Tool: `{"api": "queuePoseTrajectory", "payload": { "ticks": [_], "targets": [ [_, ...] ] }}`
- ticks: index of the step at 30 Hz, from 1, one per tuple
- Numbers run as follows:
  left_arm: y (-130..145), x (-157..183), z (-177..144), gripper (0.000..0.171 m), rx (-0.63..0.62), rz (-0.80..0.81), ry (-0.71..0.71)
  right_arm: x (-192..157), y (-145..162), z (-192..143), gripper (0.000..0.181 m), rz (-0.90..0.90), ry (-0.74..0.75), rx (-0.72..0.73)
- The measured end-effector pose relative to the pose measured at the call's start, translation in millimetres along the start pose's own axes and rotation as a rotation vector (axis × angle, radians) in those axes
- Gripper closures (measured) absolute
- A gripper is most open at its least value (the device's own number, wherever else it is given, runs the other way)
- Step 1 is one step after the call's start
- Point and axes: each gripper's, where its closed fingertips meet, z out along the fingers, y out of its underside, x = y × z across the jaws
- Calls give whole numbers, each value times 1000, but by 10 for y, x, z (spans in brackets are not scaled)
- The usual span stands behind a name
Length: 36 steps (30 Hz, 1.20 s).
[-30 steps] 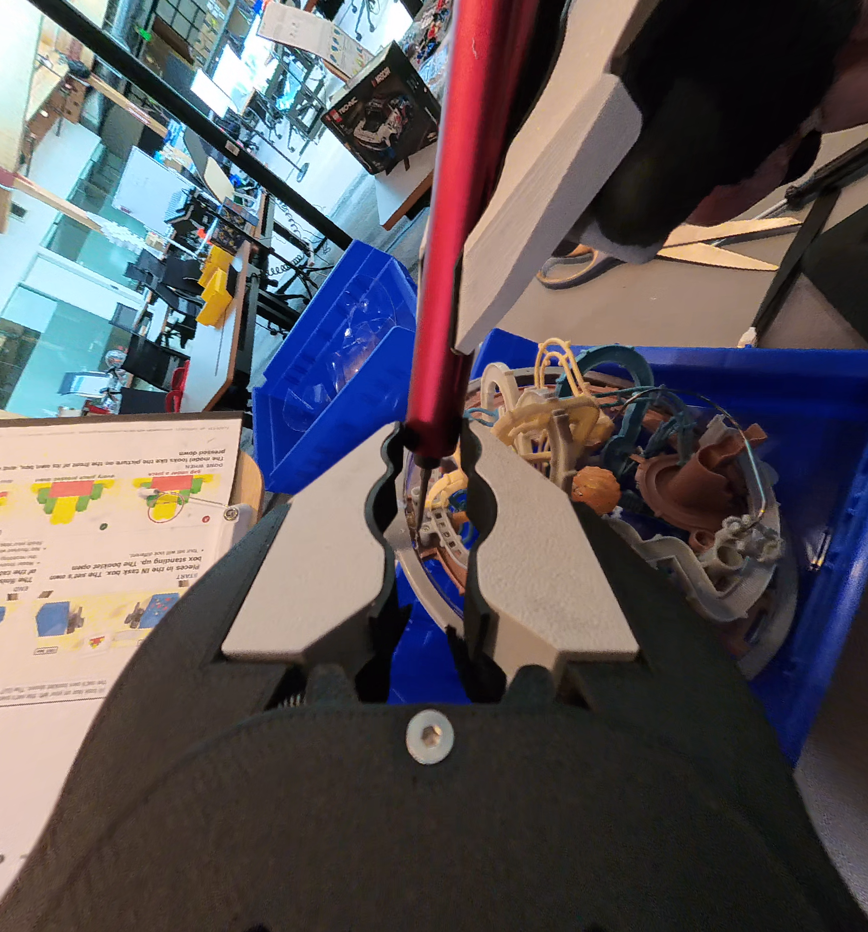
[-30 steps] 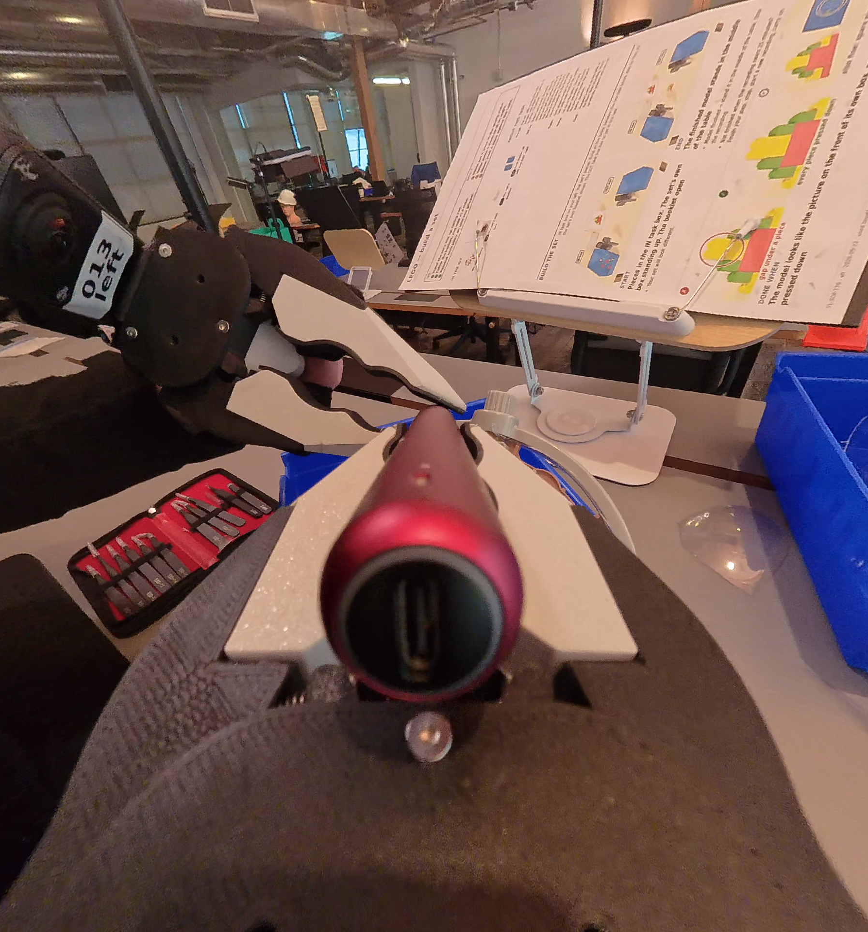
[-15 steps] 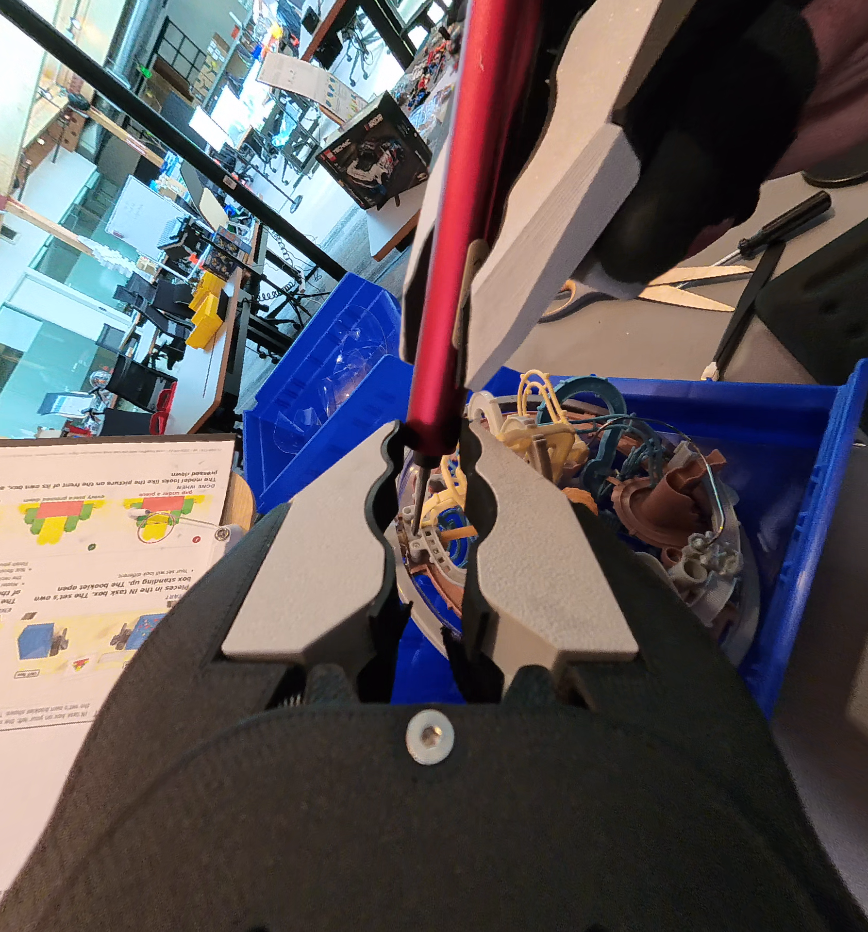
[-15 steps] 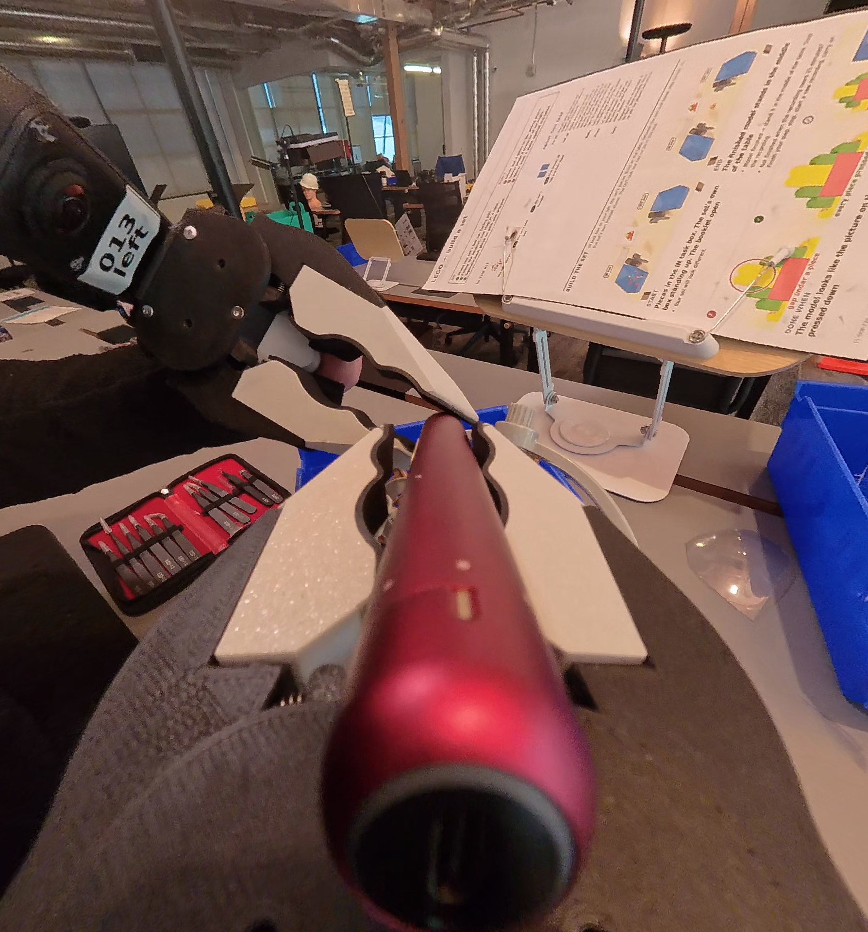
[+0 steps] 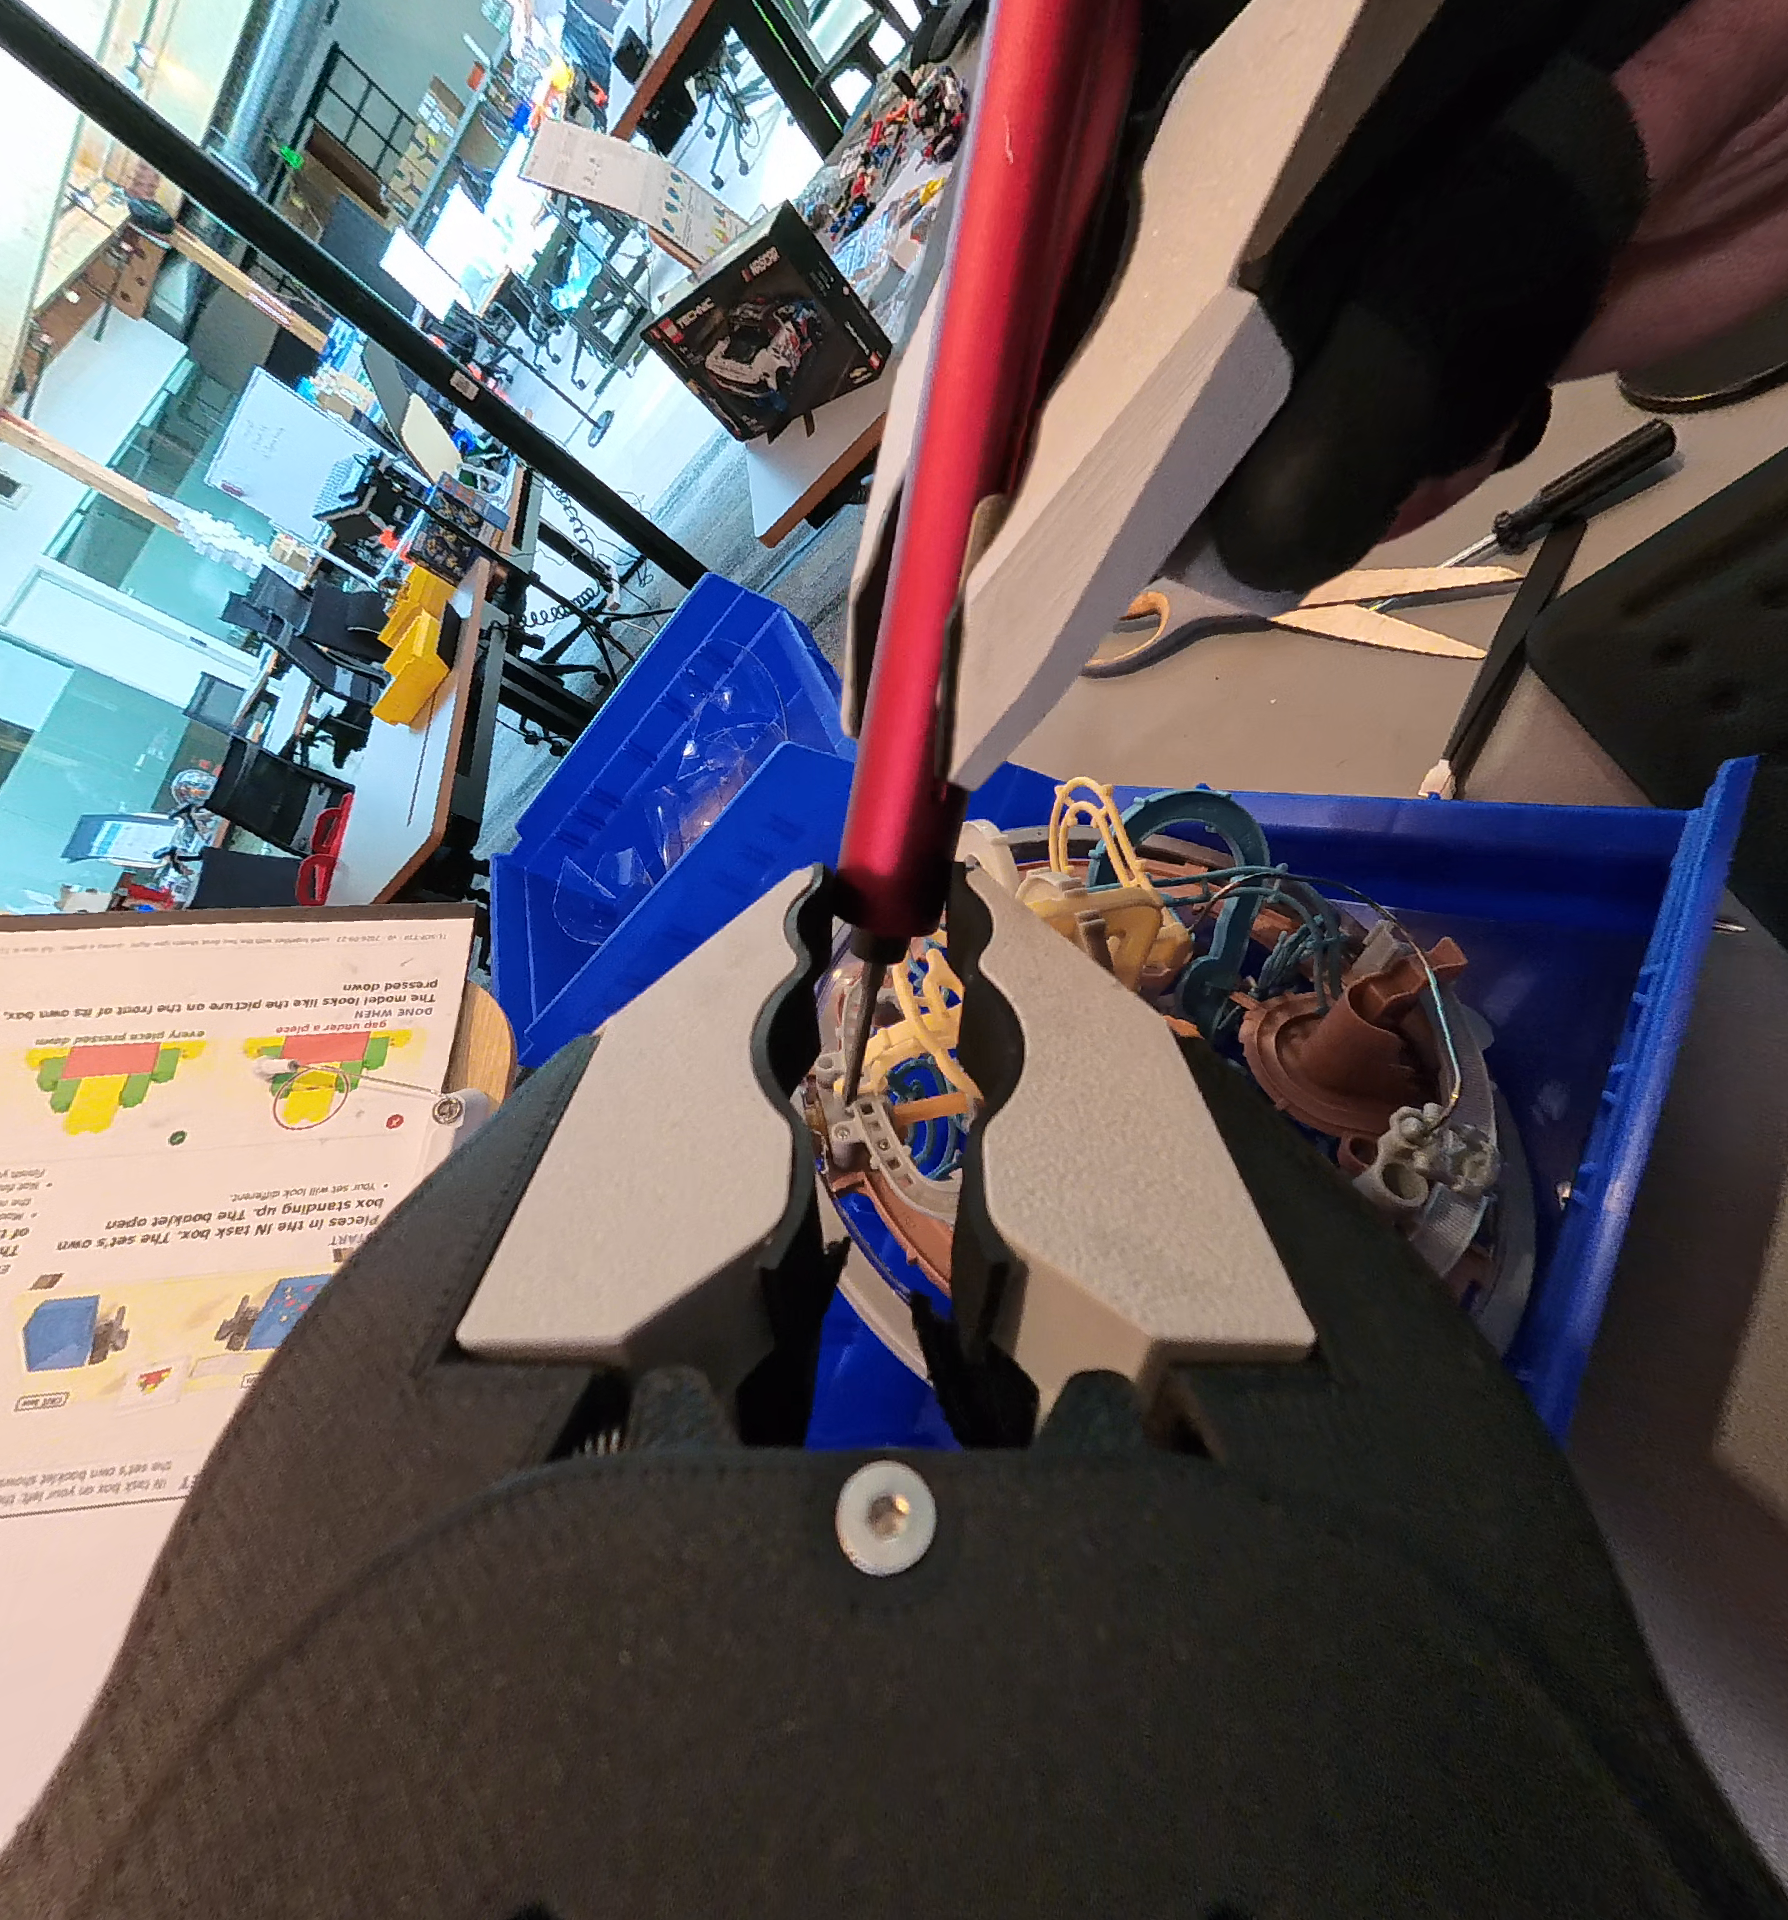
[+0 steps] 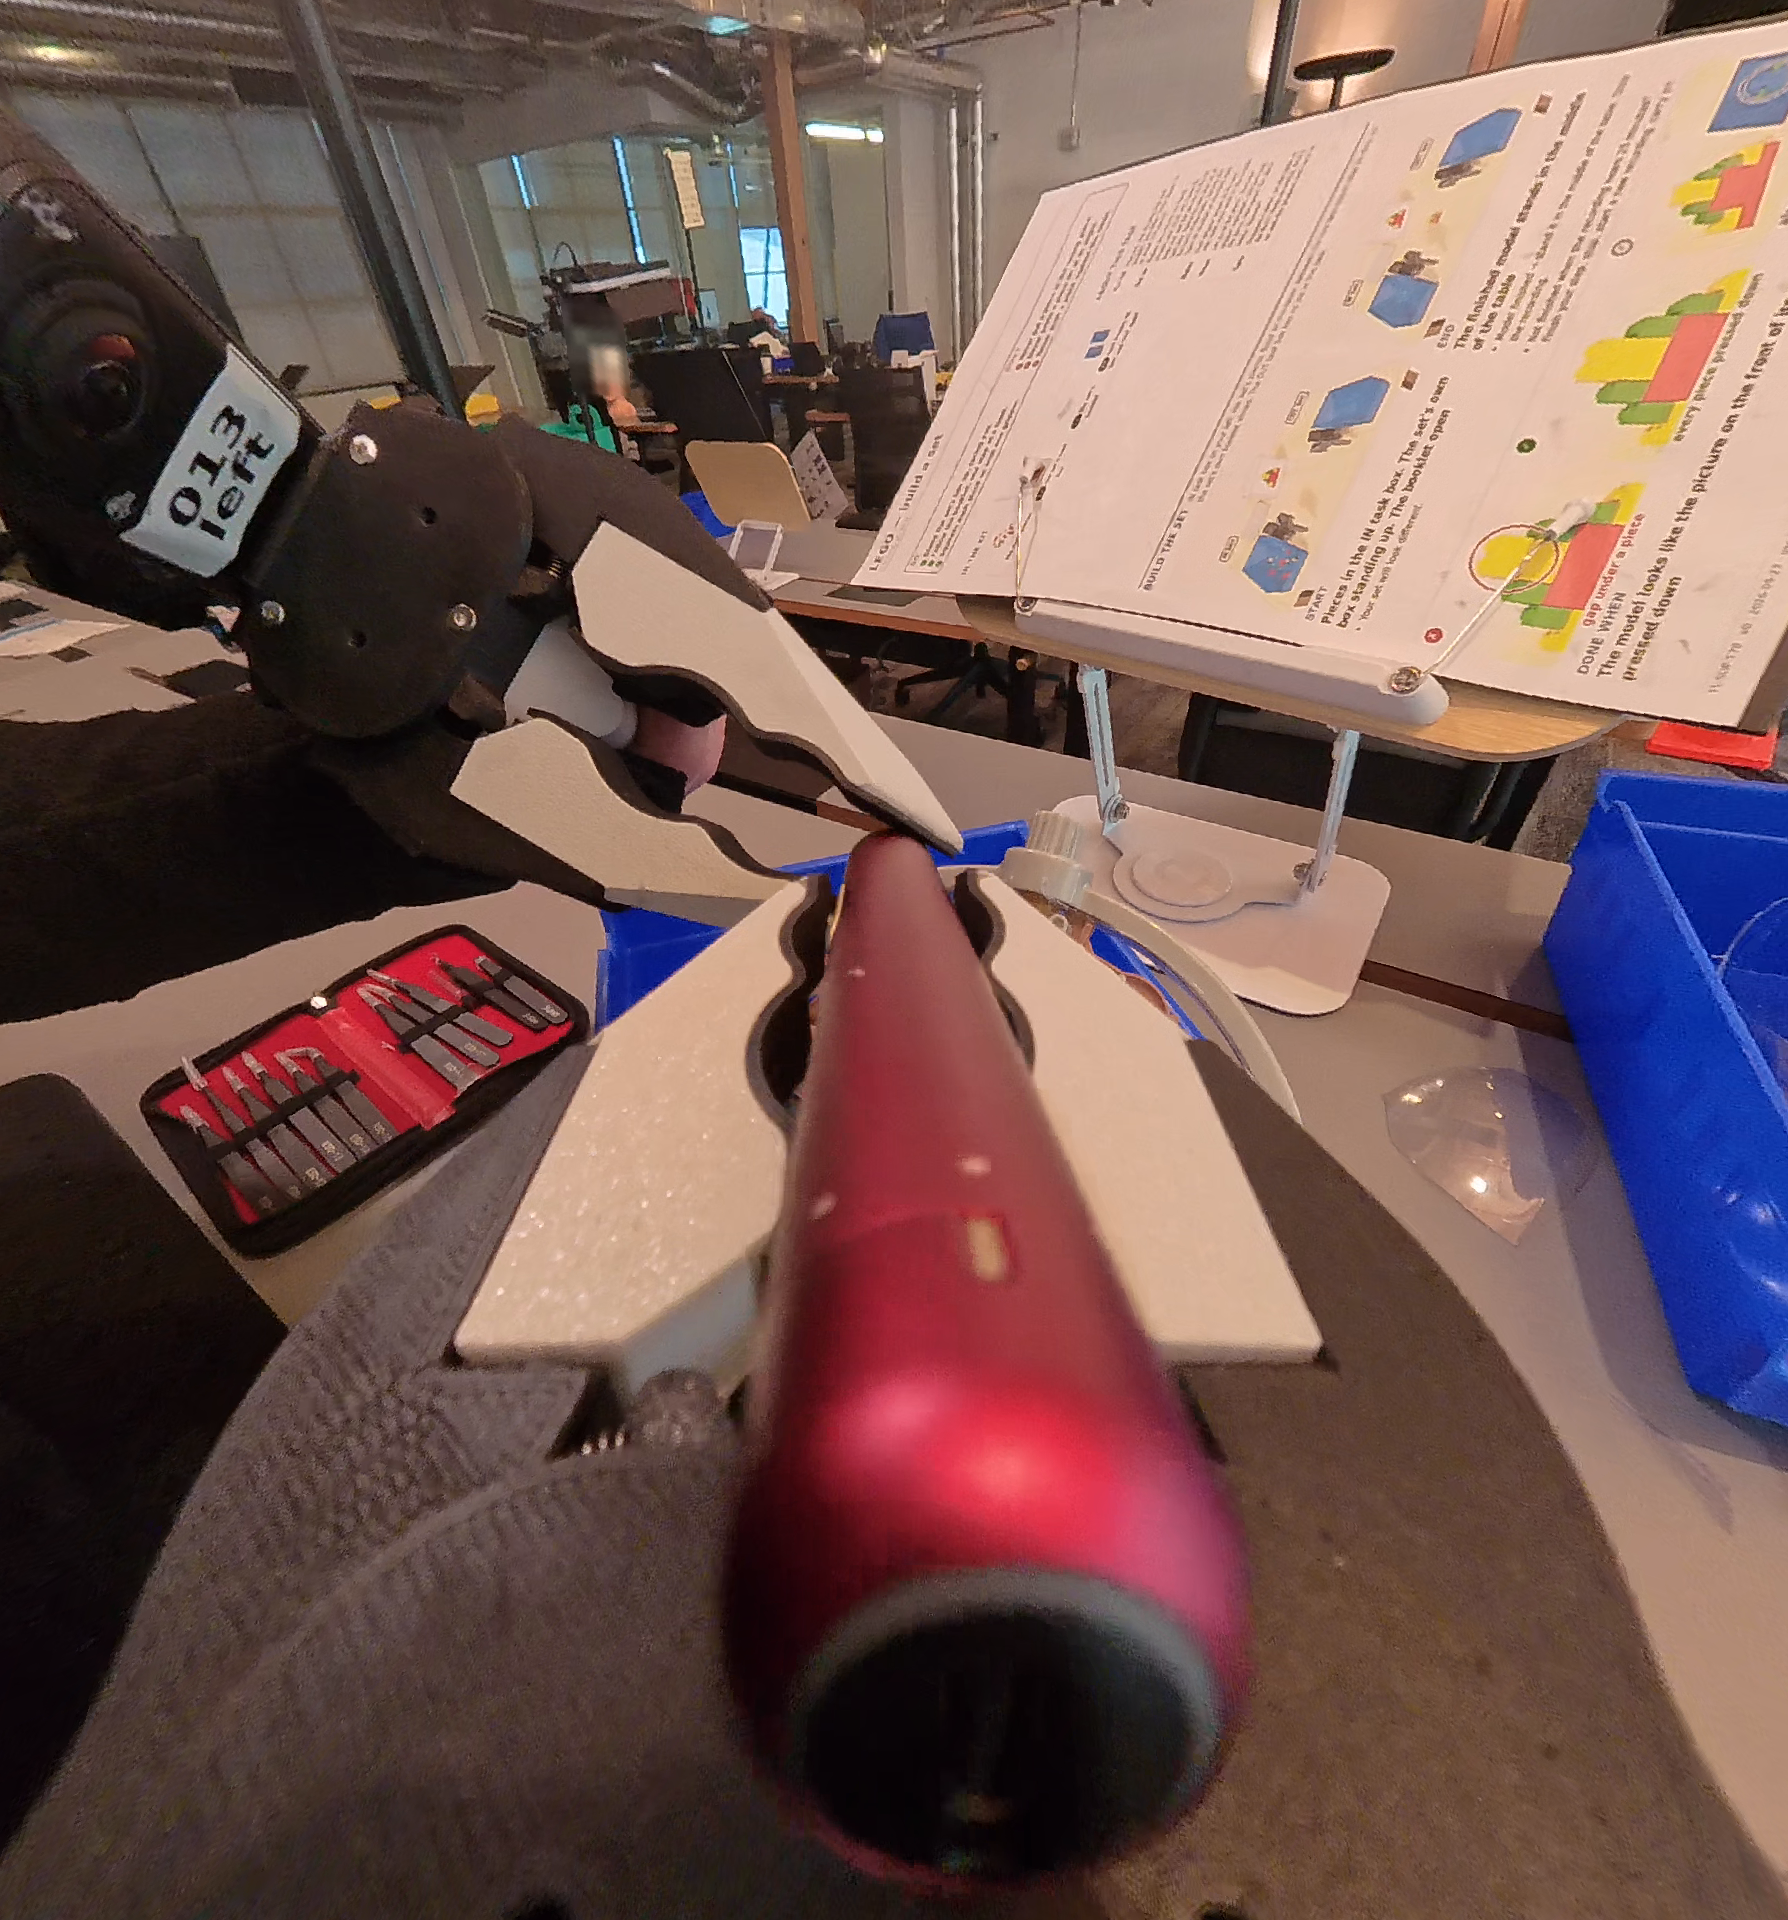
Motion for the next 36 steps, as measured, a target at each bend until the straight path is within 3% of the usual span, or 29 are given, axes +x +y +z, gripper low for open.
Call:
{"api": "queuePoseTrajectory", "payload": {
  "ticks": [3, 6, 23, 26, 29, 36],
  "targets": [
    [-9, -8, -15, 152, 3, 0, -3, 6, 37, -33, 151, -12, 13, -24],
    [-21, 13, -10, 152, 7, 2, 7, -11, 17, -56, 161, -9, 1, -16],
    [-54, -6, 7, 151, 7, 2, 9, 10, -11, -79, 162, 48, -17, 45],
    [-12, -51, -34, 140, 1, -45, 25, 39, 1, -45, 161, 49, -10, 58],
    [113, -200, -174, 121, -5, -159, 35, 73, 26, 12, 161, 32, -1, 51],
    [742, -218, -222, 114, -30, -590, 287, 60, 107, 169, 161, -55, 29, 0]
  ]
}}
